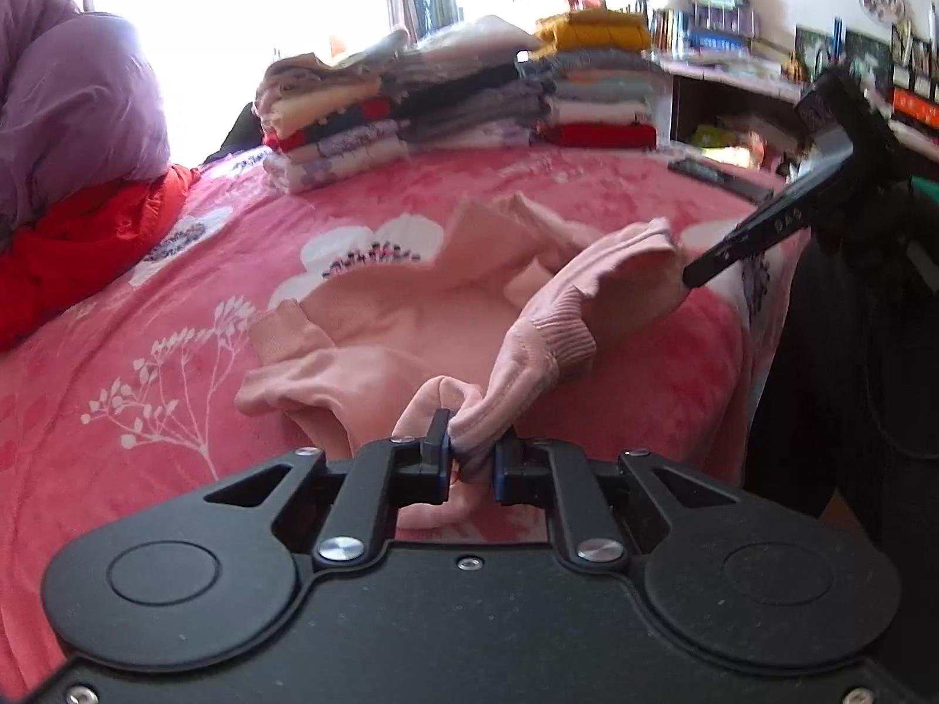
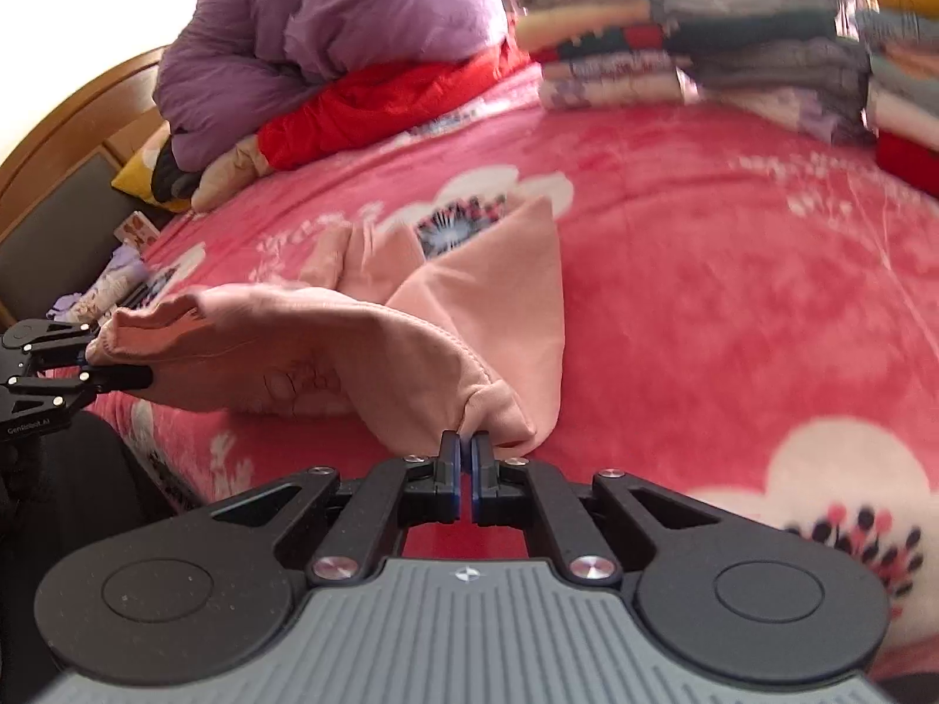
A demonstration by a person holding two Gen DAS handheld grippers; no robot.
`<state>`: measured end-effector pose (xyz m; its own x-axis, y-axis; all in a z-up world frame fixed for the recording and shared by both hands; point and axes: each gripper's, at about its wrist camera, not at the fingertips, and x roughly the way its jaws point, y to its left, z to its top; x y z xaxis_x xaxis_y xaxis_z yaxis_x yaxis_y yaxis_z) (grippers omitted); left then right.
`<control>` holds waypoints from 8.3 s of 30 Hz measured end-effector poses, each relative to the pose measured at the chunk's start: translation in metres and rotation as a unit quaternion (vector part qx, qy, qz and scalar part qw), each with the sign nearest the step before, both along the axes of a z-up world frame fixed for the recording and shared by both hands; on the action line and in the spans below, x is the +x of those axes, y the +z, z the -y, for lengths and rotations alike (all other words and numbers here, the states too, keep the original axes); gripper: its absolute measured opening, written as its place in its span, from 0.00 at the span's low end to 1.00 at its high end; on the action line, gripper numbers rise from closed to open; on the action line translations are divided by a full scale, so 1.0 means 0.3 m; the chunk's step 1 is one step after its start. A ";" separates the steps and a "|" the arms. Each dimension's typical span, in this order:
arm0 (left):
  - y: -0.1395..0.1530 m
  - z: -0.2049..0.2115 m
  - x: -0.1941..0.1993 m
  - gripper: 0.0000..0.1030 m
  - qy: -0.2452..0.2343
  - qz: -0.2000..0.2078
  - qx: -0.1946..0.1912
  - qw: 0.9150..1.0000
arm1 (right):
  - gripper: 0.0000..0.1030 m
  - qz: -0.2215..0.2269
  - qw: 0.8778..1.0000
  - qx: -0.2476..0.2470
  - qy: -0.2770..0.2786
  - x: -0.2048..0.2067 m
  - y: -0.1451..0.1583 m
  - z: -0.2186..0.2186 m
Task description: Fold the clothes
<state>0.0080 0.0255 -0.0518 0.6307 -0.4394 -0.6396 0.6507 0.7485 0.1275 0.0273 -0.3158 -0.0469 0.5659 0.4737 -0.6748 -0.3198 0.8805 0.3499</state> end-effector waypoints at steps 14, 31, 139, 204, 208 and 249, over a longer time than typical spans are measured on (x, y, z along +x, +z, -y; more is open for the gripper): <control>-0.060 0.017 -0.079 0.54 -0.059 -0.004 0.158 0.986 | 0.36 -0.061 0.998 0.003 -0.004 0.000 -0.029 0.024; 0.235 -0.167 0.144 0.73 0.113 0.009 -0.065 0.991 | 0.47 0.015 0.998 0.059 -0.027 0.176 0.121 0.021; -0.162 -0.344 0.809 0.51 0.339 -0.185 -0.438 0.812 | 0.70 -0.049 0.917 0.272 -0.287 0.507 -0.250 0.305; -0.138 -0.763 0.605 0.33 0.418 -0.043 -0.189 0.887 | 1.00 0.042 0.972 0.113 -0.203 0.574 -0.268 0.086; -0.117 -0.776 0.633 0.32 0.443 -0.038 -0.180 0.877 | 1.00 0.043 0.972 0.110 -0.202 0.575 -0.266 0.083; -0.011 -0.268 0.818 0.49 0.232 -0.003 -0.147 0.962 | 1.00 0.045 0.974 0.083 -0.204 0.590 -0.256 0.058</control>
